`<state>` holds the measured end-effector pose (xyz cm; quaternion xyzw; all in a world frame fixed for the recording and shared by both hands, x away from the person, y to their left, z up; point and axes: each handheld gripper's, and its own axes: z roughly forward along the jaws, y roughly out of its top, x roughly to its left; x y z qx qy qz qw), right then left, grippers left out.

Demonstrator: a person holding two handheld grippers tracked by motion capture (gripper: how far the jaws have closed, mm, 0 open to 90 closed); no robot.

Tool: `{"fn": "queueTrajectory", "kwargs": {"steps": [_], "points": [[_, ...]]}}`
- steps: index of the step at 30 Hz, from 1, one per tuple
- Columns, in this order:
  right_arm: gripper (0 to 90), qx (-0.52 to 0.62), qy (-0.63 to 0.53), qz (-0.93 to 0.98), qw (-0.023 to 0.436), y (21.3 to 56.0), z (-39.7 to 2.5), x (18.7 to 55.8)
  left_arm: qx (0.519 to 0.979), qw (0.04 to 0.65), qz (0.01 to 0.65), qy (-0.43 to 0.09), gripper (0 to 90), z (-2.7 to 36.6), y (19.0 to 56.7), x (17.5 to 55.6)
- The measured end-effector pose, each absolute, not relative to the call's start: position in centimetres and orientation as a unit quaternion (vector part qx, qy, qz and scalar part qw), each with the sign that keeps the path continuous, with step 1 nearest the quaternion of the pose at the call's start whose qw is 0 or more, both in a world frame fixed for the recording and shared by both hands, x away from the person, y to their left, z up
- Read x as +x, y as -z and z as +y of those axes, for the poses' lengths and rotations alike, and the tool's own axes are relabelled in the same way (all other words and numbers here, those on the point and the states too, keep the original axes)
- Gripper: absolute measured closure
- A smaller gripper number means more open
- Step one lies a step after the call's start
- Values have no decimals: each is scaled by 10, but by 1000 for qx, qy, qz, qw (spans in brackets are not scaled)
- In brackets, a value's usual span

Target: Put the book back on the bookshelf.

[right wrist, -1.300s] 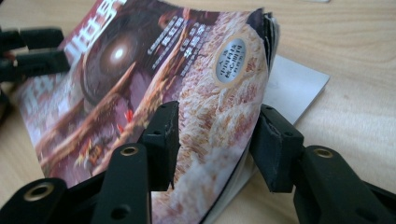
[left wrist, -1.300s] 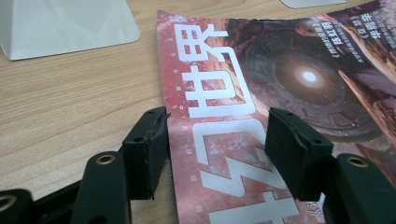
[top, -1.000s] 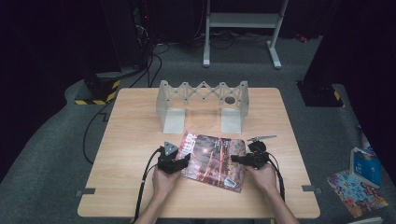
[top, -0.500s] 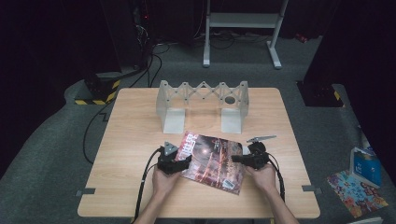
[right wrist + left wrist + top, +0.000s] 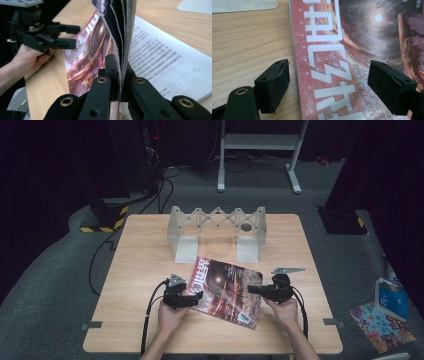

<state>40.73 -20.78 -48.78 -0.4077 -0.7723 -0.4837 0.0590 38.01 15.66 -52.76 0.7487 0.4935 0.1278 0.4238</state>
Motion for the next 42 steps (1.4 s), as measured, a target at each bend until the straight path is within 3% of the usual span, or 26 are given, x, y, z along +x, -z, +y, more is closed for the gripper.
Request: {"fn": "queueTrajectory", "kwargs": {"steps": [12,21,30,42], "points": [[892,-353,521,-775,56,480,-210,399,737,446,496,-112,175,160,530,386],[892,-333,534,-775,57,479,-211,398,753,431,487,-98,159,153,526,394],[892,-344,509,-788,49,486,-207,403,762,392,497,-140,436,152,522,392],[892,-347,494,-796,43,490,-203,404,748,388,514,-159,637,156,521,391]]}}
